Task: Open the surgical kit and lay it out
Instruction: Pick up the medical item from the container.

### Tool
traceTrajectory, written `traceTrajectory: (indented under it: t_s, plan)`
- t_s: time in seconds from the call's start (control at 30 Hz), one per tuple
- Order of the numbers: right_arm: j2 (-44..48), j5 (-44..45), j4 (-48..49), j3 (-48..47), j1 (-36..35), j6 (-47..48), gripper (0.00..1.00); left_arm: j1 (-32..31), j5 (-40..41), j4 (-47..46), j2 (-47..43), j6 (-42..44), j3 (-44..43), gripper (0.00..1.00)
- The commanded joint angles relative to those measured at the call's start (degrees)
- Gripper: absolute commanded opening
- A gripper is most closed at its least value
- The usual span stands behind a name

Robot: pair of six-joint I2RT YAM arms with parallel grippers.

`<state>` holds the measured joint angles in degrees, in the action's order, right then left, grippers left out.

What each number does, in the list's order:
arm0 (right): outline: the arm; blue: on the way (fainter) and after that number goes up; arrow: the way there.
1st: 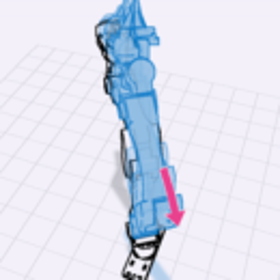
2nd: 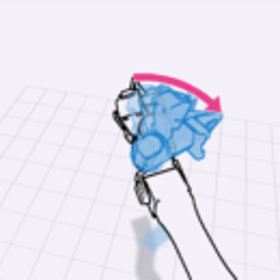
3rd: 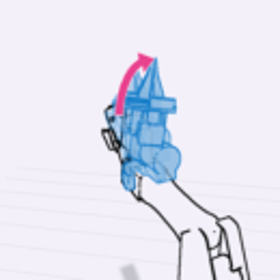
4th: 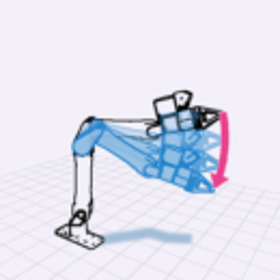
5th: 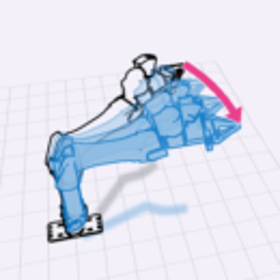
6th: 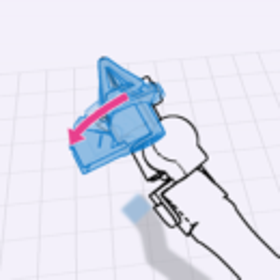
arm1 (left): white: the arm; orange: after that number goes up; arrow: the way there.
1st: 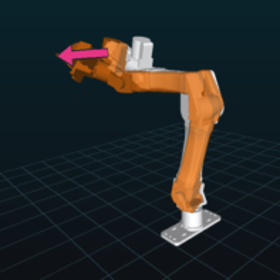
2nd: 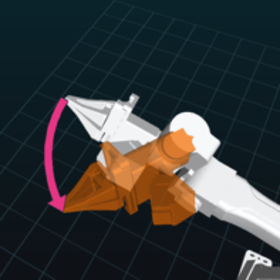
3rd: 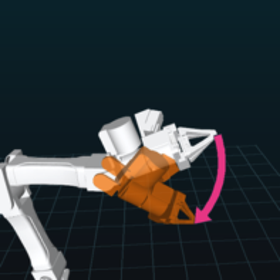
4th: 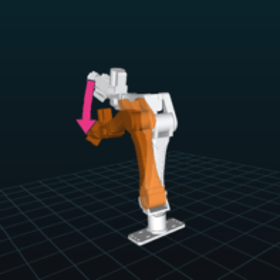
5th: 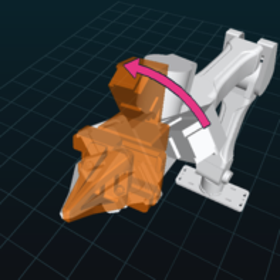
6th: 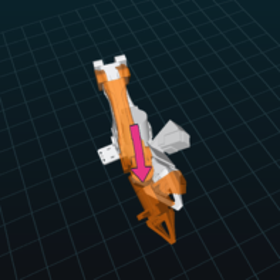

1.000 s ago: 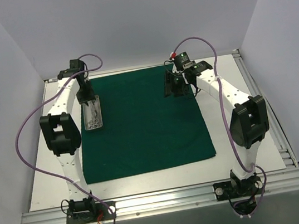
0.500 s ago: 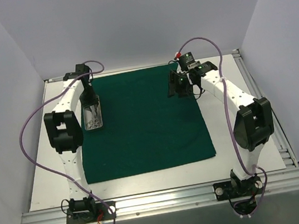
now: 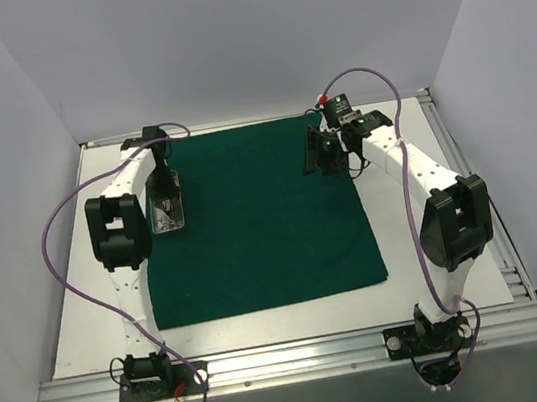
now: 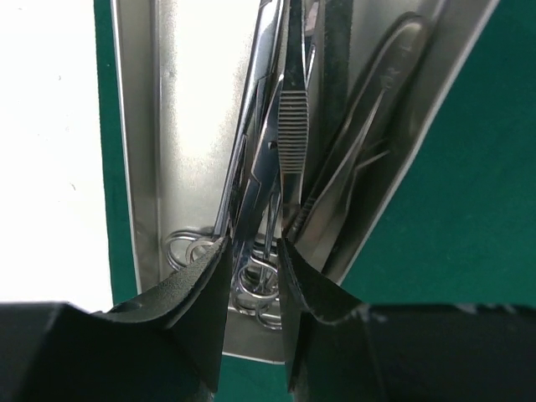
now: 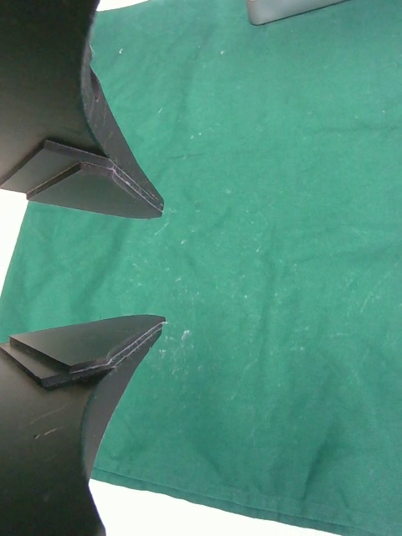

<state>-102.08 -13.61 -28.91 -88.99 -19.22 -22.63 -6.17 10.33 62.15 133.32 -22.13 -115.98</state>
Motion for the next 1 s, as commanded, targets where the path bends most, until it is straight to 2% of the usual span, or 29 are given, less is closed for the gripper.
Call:
traceTrajectory:
  t_s: [0.0, 0.23, 0.77, 0.97]
  plan:
    - [2.9, -0.4, -1.1, 0.2, 0.8, 0.1, 0.50, 0.6, 1.4, 0.4, 0.9, -0.9, -1.4, 0.37]
    - [2.9, -0.6, -1.2, 0.3, 0.9, 0.1, 0.50, 1.4, 1.2, -0.8, 1.6, -0.2, -0.1, 0.36]
    - [2.8, -0.9, -0.5, 0.1, 0.9, -0.3, 0.50, 1.7, -0.7, -0.4, -1.3, 1.4, -0.1, 0.02]
    - [3.3, -1.5, 0.3, 0.9, 0.9, -0.7, 0.50, 1.7, -1.5, 2.8, -3.2, 1.3, -2.1, 0.02]
